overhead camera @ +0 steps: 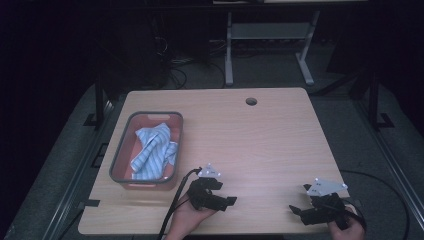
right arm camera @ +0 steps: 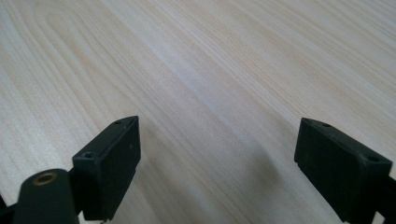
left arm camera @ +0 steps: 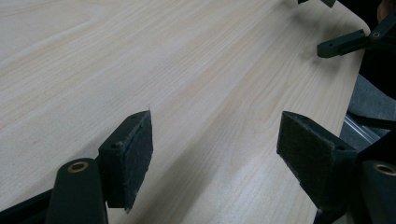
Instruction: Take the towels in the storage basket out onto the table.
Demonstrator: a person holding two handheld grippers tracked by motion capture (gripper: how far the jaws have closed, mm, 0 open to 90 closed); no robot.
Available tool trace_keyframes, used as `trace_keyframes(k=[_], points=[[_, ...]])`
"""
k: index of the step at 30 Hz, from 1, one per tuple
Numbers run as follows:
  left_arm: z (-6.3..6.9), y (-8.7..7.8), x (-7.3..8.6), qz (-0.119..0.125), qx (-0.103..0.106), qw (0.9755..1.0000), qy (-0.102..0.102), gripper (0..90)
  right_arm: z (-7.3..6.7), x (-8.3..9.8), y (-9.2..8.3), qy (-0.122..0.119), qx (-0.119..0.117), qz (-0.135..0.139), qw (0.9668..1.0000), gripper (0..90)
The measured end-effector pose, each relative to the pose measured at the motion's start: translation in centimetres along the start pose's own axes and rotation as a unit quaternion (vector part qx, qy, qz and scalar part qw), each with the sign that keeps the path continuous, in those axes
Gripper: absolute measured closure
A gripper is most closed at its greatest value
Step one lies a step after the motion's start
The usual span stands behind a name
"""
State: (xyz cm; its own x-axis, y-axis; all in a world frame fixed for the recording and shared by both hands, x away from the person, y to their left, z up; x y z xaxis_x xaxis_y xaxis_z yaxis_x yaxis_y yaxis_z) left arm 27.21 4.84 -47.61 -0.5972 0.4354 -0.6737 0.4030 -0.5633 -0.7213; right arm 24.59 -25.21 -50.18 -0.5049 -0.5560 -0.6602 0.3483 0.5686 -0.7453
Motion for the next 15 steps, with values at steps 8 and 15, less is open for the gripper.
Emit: trace_keyframes(k=[8,15], points=[[-0.22,0.39,-0.02,-0.007,-0.001,1.0,-0.003,26.9,0.03,-0.06,0.08,-0.003,-0.002,0.003,1.0,13.8],[-0.38,0.32,-0.3,-0.003,-0.001,0.9999,-0.011,26.8,0.01,0.0,-0.01,0.003,-0.002,0.003,1.0,13.8]])
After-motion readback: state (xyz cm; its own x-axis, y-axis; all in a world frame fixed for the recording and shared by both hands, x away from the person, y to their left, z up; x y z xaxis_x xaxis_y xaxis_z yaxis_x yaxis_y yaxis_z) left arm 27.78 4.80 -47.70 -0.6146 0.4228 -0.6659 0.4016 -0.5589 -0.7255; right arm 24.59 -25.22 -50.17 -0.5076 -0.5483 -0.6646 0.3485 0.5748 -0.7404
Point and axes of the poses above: each handheld gripper's, and its own axes: y roughly forward along the jaws, x roughly out of its underside, z roughly to its right, the point moved 5 cm from there along y, roughly forward along the jaws, and after that the axes turned 12 degrees about -x, right-handed, at the moved point
